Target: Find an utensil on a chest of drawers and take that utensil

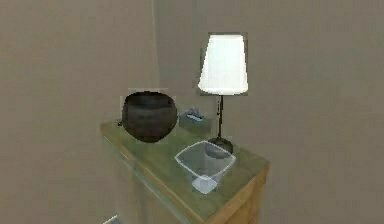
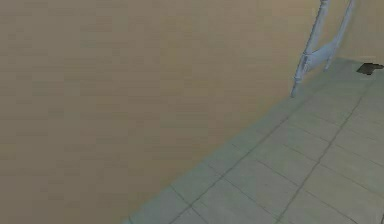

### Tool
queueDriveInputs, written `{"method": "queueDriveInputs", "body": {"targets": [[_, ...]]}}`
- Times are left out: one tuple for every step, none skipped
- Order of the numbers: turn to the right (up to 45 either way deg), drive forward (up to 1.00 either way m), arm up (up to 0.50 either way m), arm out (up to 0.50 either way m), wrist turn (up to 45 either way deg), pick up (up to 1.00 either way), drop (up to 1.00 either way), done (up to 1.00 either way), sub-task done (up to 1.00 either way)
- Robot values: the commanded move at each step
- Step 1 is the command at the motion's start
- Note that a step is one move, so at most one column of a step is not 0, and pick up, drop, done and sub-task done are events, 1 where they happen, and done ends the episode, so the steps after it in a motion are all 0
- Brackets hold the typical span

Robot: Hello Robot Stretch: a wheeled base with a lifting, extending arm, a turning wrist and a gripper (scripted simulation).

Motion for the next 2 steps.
{"method": "queueDriveInputs", "body": {"targets": [[-45.0,0.0,0.0,0.0,0.0,0.0,0.0,0.0,0.0],[-45.0,0.0,0.0,0.0,0.0,0.0,0.0,0.0,0.0]]}}
